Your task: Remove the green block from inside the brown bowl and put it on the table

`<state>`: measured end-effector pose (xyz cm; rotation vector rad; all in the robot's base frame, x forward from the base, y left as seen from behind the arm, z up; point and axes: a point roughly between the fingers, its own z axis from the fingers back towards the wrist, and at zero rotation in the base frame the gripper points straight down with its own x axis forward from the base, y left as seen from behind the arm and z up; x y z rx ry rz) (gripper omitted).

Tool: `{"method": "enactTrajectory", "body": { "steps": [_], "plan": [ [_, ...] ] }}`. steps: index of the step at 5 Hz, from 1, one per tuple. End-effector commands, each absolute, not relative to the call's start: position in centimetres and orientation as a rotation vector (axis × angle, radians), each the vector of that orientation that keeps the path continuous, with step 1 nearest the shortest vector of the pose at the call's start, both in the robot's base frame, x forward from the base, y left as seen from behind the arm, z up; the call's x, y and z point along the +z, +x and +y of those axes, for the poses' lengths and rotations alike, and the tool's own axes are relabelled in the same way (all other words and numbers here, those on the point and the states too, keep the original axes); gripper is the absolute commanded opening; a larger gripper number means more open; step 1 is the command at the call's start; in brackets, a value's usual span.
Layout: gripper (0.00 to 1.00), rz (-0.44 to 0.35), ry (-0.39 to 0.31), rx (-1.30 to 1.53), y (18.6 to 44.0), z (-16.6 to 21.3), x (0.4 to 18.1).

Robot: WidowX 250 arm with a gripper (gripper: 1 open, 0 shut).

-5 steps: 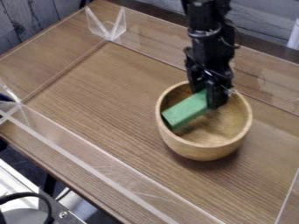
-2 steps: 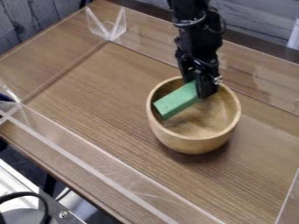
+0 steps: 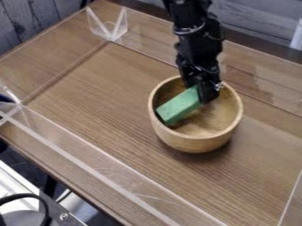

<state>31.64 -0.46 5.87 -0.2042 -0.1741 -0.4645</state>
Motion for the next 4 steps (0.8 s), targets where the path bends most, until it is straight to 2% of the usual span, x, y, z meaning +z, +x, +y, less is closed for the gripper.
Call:
{"method": "enactTrajectory", "body": {
  "steps": [1, 4],
  "plan": [
    [0.00, -0.276, -0.185, -0.438, 32.35, -0.23, 9.11],
    [0.00, -0.276, -0.224, -0.402, 32.04, -0.31, 9.98]
  ]
}}
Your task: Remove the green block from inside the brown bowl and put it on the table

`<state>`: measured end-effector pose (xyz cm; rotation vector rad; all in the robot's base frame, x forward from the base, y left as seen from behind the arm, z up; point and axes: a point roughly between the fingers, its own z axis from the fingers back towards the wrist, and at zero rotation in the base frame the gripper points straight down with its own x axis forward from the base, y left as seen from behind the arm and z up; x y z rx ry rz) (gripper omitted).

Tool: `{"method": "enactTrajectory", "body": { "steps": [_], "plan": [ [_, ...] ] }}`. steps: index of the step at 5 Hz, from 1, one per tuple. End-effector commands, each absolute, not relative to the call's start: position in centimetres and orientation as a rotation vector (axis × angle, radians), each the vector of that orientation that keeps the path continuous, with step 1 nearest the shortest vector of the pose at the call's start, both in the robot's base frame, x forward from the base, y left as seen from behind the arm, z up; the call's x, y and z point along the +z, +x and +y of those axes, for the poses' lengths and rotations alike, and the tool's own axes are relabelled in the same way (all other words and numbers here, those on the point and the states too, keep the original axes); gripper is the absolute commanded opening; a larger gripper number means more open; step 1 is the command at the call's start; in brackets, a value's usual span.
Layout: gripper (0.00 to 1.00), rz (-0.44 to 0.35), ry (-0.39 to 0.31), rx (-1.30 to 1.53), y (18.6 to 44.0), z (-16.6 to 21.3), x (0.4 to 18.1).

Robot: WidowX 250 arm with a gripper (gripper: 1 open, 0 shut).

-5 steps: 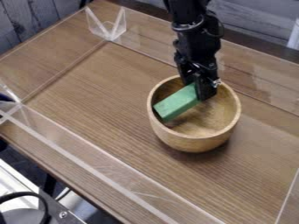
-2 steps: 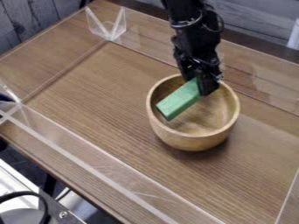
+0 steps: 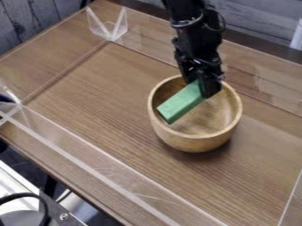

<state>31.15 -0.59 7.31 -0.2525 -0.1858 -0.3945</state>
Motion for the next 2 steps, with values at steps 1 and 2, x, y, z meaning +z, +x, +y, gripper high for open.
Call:
{"method": "enactTrajectory", "body": {
  "steps": [1, 2],
  "plan": [
    [0.00, -0.267, -0.231, -0.383, 31.77, -0.13, 10.03],
    [0.00, -0.287, -0.219, -0.362, 31.55, 0.67, 10.00]
  ]
}}
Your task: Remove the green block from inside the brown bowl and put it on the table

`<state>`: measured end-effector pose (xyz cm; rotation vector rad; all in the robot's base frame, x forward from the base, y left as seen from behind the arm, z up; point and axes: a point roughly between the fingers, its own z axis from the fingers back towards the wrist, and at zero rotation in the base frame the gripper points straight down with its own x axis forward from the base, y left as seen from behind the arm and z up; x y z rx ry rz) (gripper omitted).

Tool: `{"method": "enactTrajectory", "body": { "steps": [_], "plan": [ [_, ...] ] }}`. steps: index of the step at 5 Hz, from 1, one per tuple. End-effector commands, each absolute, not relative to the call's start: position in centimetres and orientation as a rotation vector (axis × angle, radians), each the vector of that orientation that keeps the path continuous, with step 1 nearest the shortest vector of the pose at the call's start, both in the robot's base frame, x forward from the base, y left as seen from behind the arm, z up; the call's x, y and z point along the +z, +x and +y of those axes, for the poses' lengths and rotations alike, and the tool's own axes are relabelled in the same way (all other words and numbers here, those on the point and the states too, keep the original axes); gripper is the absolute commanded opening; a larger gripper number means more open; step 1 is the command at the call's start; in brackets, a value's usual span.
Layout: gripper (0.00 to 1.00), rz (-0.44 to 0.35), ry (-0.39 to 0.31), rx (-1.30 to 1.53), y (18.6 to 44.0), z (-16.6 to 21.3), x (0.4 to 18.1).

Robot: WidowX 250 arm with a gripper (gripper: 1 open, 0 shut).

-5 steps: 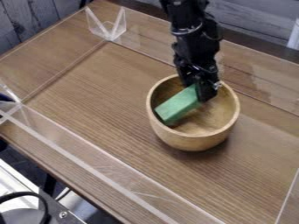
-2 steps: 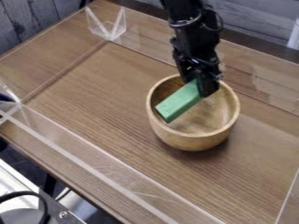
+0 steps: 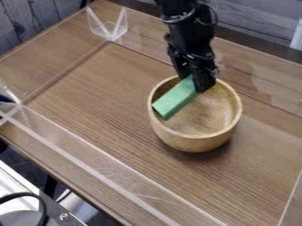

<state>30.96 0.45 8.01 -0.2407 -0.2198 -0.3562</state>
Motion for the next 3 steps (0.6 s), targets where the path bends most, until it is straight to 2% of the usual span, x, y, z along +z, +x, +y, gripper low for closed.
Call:
{"method": "enactTrajectory", "body": {
  "steps": [1, 2, 3],
  "plan": [
    [0.00, -0.305, -0.201, -0.328, 31.3, 2.3, 10.0],
    [0.00, -0.325, -0.177, -0.277, 30.8, 5.0, 9.8],
    [0.00, -0.337, -0.120, -0.178, 30.0, 7.1, 10.5]
  ]
}}
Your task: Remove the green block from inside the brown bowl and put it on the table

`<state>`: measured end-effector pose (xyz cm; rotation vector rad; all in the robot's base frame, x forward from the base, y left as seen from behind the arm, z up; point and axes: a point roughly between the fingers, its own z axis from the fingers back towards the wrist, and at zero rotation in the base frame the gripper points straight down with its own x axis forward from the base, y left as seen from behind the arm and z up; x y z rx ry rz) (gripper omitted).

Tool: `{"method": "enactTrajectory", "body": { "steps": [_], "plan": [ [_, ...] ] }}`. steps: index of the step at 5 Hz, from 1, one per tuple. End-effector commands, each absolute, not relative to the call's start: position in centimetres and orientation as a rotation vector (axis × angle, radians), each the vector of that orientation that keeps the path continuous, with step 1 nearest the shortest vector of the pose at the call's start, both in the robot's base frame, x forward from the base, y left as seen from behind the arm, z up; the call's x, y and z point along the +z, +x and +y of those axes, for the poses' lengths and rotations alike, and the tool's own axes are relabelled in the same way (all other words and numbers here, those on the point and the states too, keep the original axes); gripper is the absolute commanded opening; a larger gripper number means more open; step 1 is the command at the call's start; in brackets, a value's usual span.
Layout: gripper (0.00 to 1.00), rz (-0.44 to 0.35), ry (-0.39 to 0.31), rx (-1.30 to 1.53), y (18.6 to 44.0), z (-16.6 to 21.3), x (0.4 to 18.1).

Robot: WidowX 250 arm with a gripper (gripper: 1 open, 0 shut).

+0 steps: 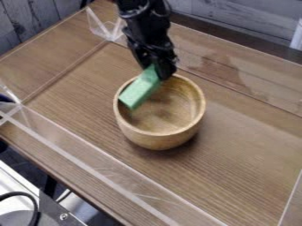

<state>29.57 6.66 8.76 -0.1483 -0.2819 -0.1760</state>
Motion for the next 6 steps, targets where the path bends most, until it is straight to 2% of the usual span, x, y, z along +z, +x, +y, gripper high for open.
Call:
{"method": "enactTrajectory", "body": {
  "steps": [1, 3, 5, 6],
  "plan": [
    [0.00, -0.347, -0.093, -0.151, 30.2, 5.5, 11.1],
    [0.00, -0.326, -0.100, -0.152, 30.9, 4.4, 9.9],
    [0.00, -0.394, -0.137, -0.162, 30.9, 0.0, 9.3],
    [0.00, -0.355, -0.125, -0.179, 32.0, -2.1, 8.2]
  ]
}}
